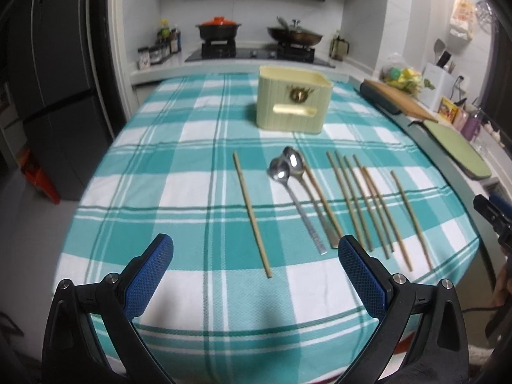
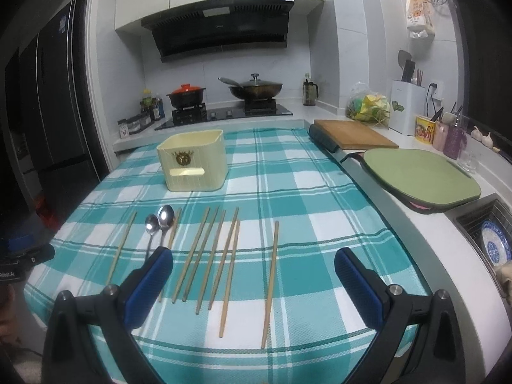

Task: Organize utensils
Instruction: 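Lower the right tool and grasp a single bamboo chopstick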

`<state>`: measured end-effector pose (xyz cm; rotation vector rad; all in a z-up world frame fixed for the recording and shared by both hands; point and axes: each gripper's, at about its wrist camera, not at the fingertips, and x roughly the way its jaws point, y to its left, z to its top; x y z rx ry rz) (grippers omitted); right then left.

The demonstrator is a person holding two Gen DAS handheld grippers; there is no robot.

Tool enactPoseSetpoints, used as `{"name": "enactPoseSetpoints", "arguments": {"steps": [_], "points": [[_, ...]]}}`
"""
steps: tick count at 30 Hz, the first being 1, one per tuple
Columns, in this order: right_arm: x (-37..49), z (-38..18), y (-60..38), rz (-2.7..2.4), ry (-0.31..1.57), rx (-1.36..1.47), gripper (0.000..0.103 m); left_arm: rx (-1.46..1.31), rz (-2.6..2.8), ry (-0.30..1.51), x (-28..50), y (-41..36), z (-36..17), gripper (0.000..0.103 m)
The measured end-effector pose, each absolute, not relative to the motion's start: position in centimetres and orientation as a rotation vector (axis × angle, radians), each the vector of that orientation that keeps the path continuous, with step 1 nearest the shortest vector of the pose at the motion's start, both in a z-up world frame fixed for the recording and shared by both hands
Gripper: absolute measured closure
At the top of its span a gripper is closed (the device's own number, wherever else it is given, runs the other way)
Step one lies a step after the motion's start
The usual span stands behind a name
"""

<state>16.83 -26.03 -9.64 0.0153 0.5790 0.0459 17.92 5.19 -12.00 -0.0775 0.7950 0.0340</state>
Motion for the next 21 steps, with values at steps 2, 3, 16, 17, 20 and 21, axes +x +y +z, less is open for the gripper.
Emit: {"name": "enactPoseSetpoints", "arguments": {"steps": [2, 3, 16, 17, 20, 21], "points": [[18.5, -11.3, -26.5, 0.050, 0.628, -0.002, 0.004, -0.079, 0.046, 0.834, 19.4, 5.6, -13.3, 0.001], [19.4, -12.1, -26.7, 0.061, 0.657, -0.007, 0.007, -0.086, 0.046, 0.853, 20.2, 5.9, -14.0, 0.001], [28.7, -19.0, -27.6, 0.182, 0.982, 0.055, 0.044, -0.125, 0.043, 0.981, 29.0, 9.1, -17.7, 0.001], [29.2, -19.3, -27.6, 0.185, 0.997, 0.053, 0.044, -0.123, 0.050, 0.993, 29.6, 9.4, -18.0, 0.001], [30.7, -20.2, -27.7, 0.197, 1.044, 0.033, 0.044, -0.109, 0.069, 1.015, 31.4, 9.9, -18.9, 0.001], [31.1, -20.5, -27.7, 0.196, 1.050, 0.026, 0.044, -0.095, 0.076, 1.020, 32.1, 9.9, -19.2, 0.002]]}}
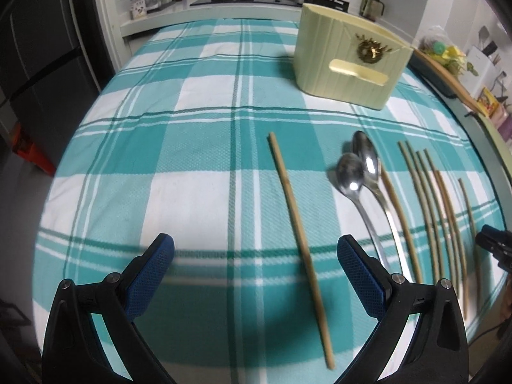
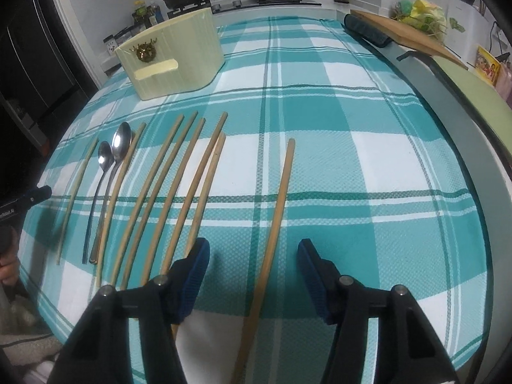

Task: Organize utensils
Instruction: 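Lower the right tool and grasp a single bamboo chopstick, then carry the chopstick with the right tool and drop it into the cream caddy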

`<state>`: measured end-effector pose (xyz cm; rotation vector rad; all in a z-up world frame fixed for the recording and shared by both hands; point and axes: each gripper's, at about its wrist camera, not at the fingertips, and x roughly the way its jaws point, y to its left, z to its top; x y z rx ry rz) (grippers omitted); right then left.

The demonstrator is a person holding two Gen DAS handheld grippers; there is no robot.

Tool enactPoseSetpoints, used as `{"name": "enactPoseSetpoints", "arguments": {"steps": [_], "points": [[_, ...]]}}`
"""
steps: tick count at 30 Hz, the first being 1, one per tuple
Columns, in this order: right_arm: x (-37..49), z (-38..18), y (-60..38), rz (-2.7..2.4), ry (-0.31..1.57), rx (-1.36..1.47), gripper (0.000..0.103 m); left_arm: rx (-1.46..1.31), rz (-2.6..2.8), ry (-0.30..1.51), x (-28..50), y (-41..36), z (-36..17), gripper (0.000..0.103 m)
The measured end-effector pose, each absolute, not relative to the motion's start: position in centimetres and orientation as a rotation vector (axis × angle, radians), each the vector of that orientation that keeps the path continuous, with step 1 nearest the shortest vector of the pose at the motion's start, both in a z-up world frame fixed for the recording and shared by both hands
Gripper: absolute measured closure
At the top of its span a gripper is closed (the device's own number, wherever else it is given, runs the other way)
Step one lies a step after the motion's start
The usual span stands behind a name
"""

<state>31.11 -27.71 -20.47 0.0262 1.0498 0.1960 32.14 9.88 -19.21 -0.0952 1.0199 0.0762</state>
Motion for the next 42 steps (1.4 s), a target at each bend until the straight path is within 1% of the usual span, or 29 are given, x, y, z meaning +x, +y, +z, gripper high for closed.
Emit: {"name": "enactPoseSetpoints", "arguments": {"steps": [4, 6, 8, 11, 14, 15, 16, 17, 18, 19, 20, 21, 24, 27, 29, 32, 37, 42], "points": [[32.9, -21.7, -27.8, 0.196, 1.064, -0.002, 0.044, -0.035, 0.097, 1.035, 34.4, 9.4, -20.5, 0.004], [33.6, -22.2, -27.8, 0.190, 1.045, -0.026, 0.044, -0.017, 0.100, 1.053, 35.6, 9.5, -21.4, 0.011], [34.4, -22.4, -27.3, 0.184, 1.034, -0.079, 0.044, -0.009, 0.099, 1.083, 36.6, 9.6, -22.4, 0.015], [35.7, -22.4, -26.7, 0.184, 1.045, -0.130, 0.044, -0.042, 0.072, 1.093, 37.7, 10.0, -22.9, 0.015], [36.9, -22.3, -26.5, 0.195, 1.082, -0.141, 0.044, -0.035, 0.048, 1.120, 38.9, 10.0, -22.8, 0.018], [37.2, -22.2, -26.5, 0.198, 1.091, -0.144, 0.045, -0.033, 0.043, 1.128, 39.3, 9.9, -22.7, 0.023], [37.5, -22.2, -26.4, 0.194, 1.100, -0.149, 0.051, -0.032, 0.032, 1.134, 39.8, 9.7, -22.6, 0.026], [37.8, -22.1, -26.3, 0.190, 1.109, -0.150, 0.059, -0.028, 0.021, 1.139, 40.1, 9.4, -22.5, 0.036], [38.2, -22.1, -26.2, 0.189, 1.117, -0.152, 0.067, -0.017, 0.013, 1.142, 40.5, 9.0, -22.3, 0.048], [38.7, -22.0, -26.0, 0.184, 1.124, -0.154, 0.080, -0.007, 0.009, 1.143, 40.9, 8.7, -22.2, 0.055], [39.0, -22.1, -25.8, 0.180, 1.131, -0.151, 0.091, 0.005, 0.005, 1.142, 41.1, 8.3, -22.2, 0.073], [39.5, -22.1, -25.7, 0.177, 1.136, -0.146, 0.092, 0.003, -0.017, 1.143, 41.5, 7.9, -22.1, 0.094], [41.0, -22.2, -25.6, 0.185, 1.143, -0.102, 0.096, 0.010, -0.015, 1.134, 41.8, 7.2, -21.9, 0.099], [42.1, -21.9, -26.1, 0.192, 1.131, -0.031, 0.096, -0.033, -0.034, 1.098, 41.4, 7.4, -20.9, 0.099], [42.3, -20.9, -26.5, 0.197, 1.107, 0.024, 0.096, -0.063, -0.044, 1.038, 40.4, 7.7, -18.8, 0.099], [41.6, -18.1, -26.7, 0.228, 1.039, 0.090, 0.096, -0.102, -0.062, 0.948, 38.6, 8.3, -15.1, 0.099], [39.2, -12.1, -25.6, 0.288, 0.904, 0.110, 0.096, -0.139, -0.103, 0.799, 35.2, 9.9, -8.8, 0.099], [36.0, -6.9, -24.1, 0.330, 0.756, 0.086, 0.096, -0.184, -0.141, 0.688, 32.8, 11.1, -5.1, 0.099]]}}
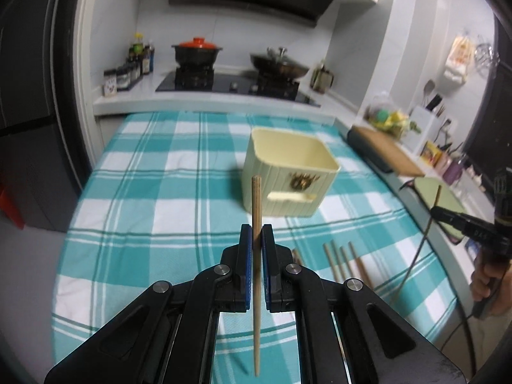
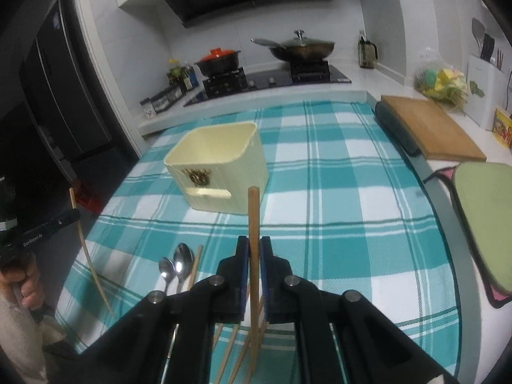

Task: Organize utensils
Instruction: 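Carry the chopstick with the right tool and drop it into the cream caddy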

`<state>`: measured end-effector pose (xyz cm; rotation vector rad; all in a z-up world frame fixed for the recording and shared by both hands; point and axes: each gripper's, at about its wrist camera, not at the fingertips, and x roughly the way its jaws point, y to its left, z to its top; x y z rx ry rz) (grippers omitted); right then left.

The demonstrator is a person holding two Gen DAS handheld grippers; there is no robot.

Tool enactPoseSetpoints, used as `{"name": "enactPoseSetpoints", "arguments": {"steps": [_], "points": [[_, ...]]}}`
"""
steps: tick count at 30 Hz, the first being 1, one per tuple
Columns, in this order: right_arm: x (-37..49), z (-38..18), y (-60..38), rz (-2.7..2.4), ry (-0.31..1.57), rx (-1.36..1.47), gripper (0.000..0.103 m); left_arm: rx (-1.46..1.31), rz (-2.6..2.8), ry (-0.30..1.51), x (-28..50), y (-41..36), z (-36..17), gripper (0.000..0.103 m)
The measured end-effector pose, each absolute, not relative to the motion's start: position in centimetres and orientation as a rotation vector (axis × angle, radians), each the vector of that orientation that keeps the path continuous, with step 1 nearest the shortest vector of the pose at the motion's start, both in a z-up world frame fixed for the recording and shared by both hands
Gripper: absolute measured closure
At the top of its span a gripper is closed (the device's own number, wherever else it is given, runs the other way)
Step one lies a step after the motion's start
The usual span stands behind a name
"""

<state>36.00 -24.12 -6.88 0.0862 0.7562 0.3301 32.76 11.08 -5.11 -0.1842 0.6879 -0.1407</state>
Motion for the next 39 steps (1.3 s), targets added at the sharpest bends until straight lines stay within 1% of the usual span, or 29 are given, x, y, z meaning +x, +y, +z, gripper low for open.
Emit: {"name": "enactPoseSetpoints", "arguments": {"steps": [6, 11, 18, 24, 27, 30, 33, 39], "points": [[34.5, -3.7, -22.2, 0.350, 0.646, 0.062, 0.096, -0.223, -0.165, 0.619, 32.2, 11.7, -3.0, 0.099], [35.6, -1.7, -21.1, 0.353, 0.581, 0.050, 0.096, -0.272, -0.177, 0.583, 33.9, 12.5, -0.6, 0.099], [40.9, 2.2, -18.4, 0.394, 0.531, 0.011, 0.096, -0.284, -0.176, 0.553, 41.1, 11.6, 3.6, 0.099], [46.5, 5.9, -16.1, 0.416, 0.434, -0.002, 0.096, -0.277, -0.142, 0.444, 47.2, 9.9, 7.6, 0.099], [49.1, 7.0, -15.3, 0.424, 0.378, -0.006, 0.096, -0.247, -0.101, 0.388, 50.1, 8.8, 8.3, 0.099], [51.7, 6.6, -14.7, 0.424, 0.356, -0.016, 0.096, -0.233, -0.073, 0.386, 52.9, 7.6, 7.2, 0.099], [54.3, 4.4, -14.4, 0.423, 0.373, -0.017, 0.096, -0.231, -0.066, 0.428, 55.5, 7.1, 4.5, 0.099], [58.3, -1.7, -14.6, 0.417, 0.534, 0.014, 0.096, -0.243, -0.050, 0.574, 59.1, 7.0, -2.2, 0.099]]}}
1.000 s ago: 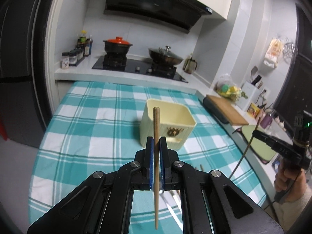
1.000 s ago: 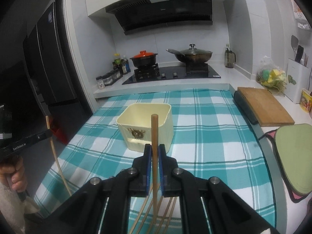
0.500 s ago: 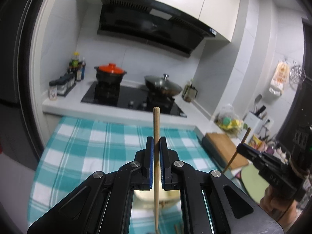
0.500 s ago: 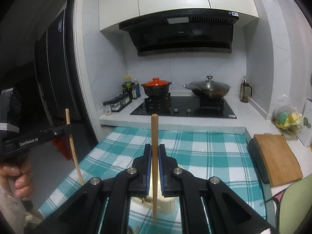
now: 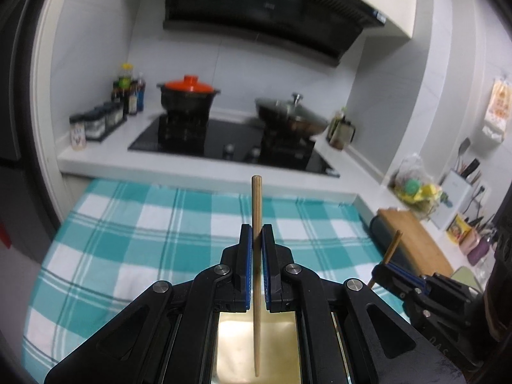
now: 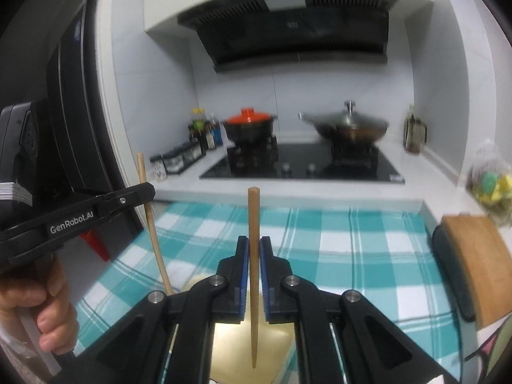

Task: Organize utensils
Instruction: 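Carry the chopstick with the right tool and drop it into the cream caddy, then move the left tool back over the spoons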

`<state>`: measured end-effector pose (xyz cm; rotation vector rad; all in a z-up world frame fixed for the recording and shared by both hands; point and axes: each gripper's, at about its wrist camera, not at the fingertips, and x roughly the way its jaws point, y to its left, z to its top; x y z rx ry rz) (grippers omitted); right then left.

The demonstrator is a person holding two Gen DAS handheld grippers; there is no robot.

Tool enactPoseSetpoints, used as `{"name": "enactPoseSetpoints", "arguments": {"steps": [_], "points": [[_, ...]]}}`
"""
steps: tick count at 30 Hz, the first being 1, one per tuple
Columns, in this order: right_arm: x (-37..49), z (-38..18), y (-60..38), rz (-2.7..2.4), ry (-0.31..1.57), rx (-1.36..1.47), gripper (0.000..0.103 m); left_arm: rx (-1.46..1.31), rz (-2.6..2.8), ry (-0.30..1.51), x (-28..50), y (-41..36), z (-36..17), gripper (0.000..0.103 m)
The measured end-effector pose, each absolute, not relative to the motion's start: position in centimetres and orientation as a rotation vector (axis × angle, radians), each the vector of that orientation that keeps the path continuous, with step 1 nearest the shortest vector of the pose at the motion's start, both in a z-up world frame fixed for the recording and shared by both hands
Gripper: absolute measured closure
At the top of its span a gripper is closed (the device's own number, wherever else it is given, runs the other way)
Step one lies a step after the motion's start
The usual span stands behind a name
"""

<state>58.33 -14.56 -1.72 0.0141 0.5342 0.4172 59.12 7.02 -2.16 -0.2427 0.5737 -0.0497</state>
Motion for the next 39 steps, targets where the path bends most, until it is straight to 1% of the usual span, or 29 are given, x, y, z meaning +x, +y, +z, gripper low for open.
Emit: {"name": "enactPoseSetpoints", "arguments": {"steps": [3, 4, 5, 6, 7, 8, 9, 10, 12, 14, 16, 20, 24, 26, 32, 39], "points": [[59.2, -4.0, -14.5, 0.412, 0.593, 0.012, 0.096, -0.237, -0.048, 0.642, 60.3, 6.9, -4.8, 0.098], [59.4, -4.6, -14.5, 0.414, 0.614, 0.015, 0.096, -0.237, -0.040, 0.671, 60.7, 6.7, -5.4, 0.094], [59.6, -5.2, -14.4, 0.415, 0.635, 0.017, 0.095, -0.240, -0.040, 0.705, 61.1, 6.7, -6.0, 0.080], [59.9, -5.6, -14.3, 0.414, 0.662, 0.019, 0.095, -0.244, -0.036, 0.729, 61.1, 6.7, -6.3, 0.064], [60.2, -5.9, -14.2, 0.407, 0.685, 0.014, 0.089, -0.249, -0.028, 0.739, 60.8, 6.8, -6.3, 0.059], [60.3, -5.9, -14.2, 0.397, 0.696, 0.010, 0.074, -0.249, -0.019, 0.734, 60.3, 7.0, -5.8, 0.055], [60.2, -5.7, -14.3, 0.384, 0.696, 0.014, 0.069, -0.249, -0.025, 0.722, 59.5, 7.4, -5.1, 0.051], [60.0, -5.2, -14.5, 0.379, 0.689, 0.026, 0.066, -0.248, -0.035, 0.711, 58.7, 7.7, -4.3, 0.048], [58.8, -3.5, -15.0, 0.389, 0.662, 0.039, 0.066, -0.226, -0.032, 0.681, 56.4, 8.6, -2.2, 0.031], [57.2, -1.7, -15.6, 0.386, 0.622, 0.017, 0.063, -0.198, -0.024, 0.658, 53.8, 9.3, -0.4, 0.024], [55.1, 0.1, -16.1, 0.376, 0.582, -0.012, 0.059, -0.165, -0.028, 0.664, 50.7, 10.0, 1.1, 0.022], [50.2, 3.4, -17.7, 0.356, 0.531, -0.061, 0.059, -0.094, -0.046, 0.696, 44.5, 11.0, 2.5, 0.015], [44.9, 4.9, -19.5, 0.343, 0.516, -0.117, 0.059, 0.016, -0.032, 0.722, 37.7, 11.3, 1.8, 0.008], [42.1, 4.8, -20.5, 0.333, 0.516, -0.145, 0.059, 0.050, -0.031, 0.738, 34.9, 11.2, 0.7, 0.008], [34.8, 1.9, -23.2, 0.266, 0.519, -0.210, 0.059, 0.068, -0.021, 0.790, 27.7, 9.5, -5.6, 0.008], [27.9, -3.9, -24.7, 0.164, 0.517, -0.232, 0.059, -0.082, -0.017, 0.837, 24.3, 6.9, -11.3, 0.008]]}}
